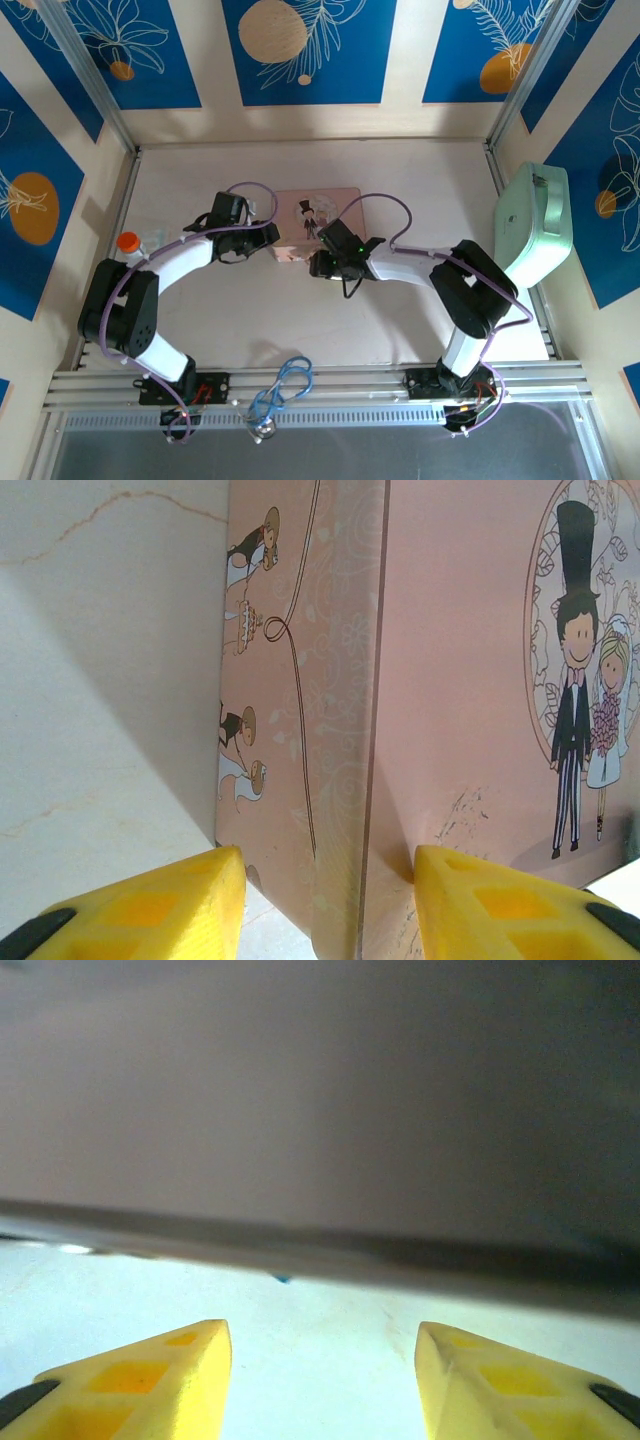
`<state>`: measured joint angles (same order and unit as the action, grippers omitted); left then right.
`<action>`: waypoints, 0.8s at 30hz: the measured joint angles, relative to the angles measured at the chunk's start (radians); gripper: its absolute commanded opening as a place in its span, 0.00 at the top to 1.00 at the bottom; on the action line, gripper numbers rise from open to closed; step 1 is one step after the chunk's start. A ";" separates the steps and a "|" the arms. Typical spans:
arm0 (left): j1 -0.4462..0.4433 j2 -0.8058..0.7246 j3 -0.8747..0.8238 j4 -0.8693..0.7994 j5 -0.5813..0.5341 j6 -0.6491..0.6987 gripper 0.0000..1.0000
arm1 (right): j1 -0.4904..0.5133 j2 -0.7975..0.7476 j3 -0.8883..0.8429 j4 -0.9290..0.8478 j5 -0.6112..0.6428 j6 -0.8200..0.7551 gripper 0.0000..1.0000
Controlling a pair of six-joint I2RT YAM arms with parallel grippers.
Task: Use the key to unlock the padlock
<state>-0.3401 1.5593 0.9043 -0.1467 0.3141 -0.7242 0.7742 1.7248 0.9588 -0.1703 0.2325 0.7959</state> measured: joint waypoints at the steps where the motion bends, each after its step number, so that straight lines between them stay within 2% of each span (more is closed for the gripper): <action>1: 0.000 0.000 0.001 -0.002 0.000 0.000 0.54 | 0.002 -0.001 -0.005 0.016 -0.004 -0.009 0.49; 4: 0.003 0.000 0.002 -0.004 0.000 0.000 0.53 | 0.013 -0.019 -0.037 0.055 -0.019 -0.024 0.54; 9: 0.004 0.001 0.002 -0.004 0.000 0.000 0.52 | 0.052 -0.113 -0.076 0.059 -0.005 -0.009 0.54; 13: 0.005 0.001 0.003 -0.007 0.000 0.001 0.51 | 0.132 -0.189 -0.080 0.058 0.093 0.027 0.46; 17: 0.008 0.004 0.024 -0.027 0.000 0.013 0.46 | 0.212 -0.208 -0.076 0.033 0.193 0.066 0.45; 21: 0.009 0.003 0.037 -0.041 -0.012 0.039 0.36 | 0.180 -0.183 -0.077 -0.004 0.220 0.121 0.52; 24: 0.009 -0.008 0.037 -0.063 -0.032 0.051 0.32 | 0.088 -0.196 -0.170 0.116 0.134 0.142 0.55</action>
<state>-0.3313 1.5513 0.9413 -0.2100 0.2817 -0.6727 0.8623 1.5288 0.7891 -0.0547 0.3668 0.9375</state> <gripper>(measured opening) 0.658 0.479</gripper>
